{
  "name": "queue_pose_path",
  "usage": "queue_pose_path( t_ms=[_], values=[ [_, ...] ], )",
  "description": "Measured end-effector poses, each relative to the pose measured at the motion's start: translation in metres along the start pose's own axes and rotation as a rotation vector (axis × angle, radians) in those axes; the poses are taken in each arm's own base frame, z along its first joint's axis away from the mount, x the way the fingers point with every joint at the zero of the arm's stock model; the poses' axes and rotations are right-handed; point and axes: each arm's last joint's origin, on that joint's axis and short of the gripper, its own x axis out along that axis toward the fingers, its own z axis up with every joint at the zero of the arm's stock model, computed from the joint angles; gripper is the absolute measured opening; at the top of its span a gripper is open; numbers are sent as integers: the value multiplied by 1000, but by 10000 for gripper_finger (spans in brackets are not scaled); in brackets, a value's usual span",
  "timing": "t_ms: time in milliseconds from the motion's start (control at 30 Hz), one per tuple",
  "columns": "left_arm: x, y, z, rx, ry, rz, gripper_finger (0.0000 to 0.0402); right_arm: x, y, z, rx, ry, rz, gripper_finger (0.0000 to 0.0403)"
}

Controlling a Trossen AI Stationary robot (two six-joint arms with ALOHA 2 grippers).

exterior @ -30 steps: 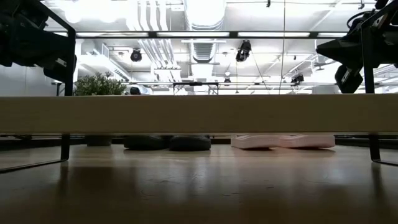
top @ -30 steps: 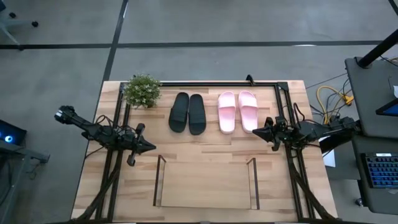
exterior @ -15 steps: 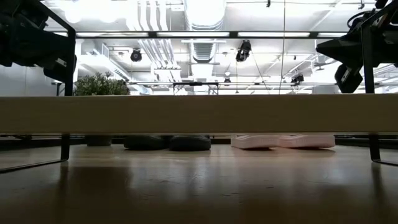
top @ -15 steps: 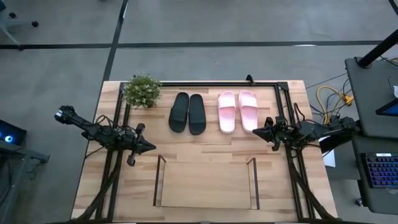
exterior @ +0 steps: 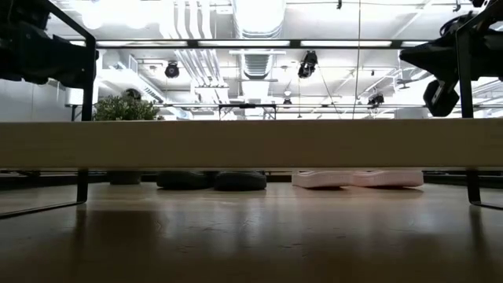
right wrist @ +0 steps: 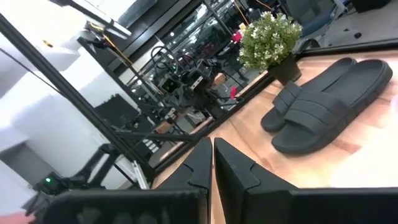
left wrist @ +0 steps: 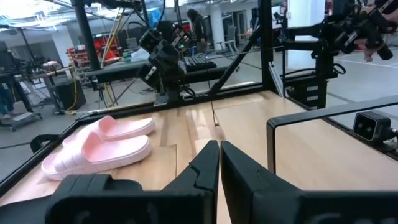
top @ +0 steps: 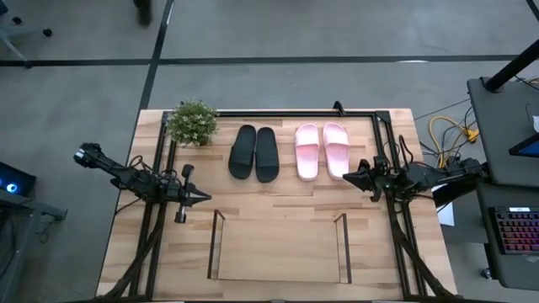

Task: Pick and place slides into the shelf
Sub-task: Put the right pink slide on the shelf

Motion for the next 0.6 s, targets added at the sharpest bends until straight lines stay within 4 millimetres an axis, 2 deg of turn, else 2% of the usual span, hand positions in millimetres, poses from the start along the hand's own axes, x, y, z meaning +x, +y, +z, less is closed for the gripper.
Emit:
queue_pose_path(
  t_ms=[133,300,600],
  values=[
    [0,1,6,-160,-60,7,0,0,0,0,14,-2,1,8],
    [0,2,11,-195,-105,28,0,0,0,0,-12,-2,2,8],
    [1,7,8,-195,-73,223,0,2,-2,2,-351,-54,-103,8]
  ],
)
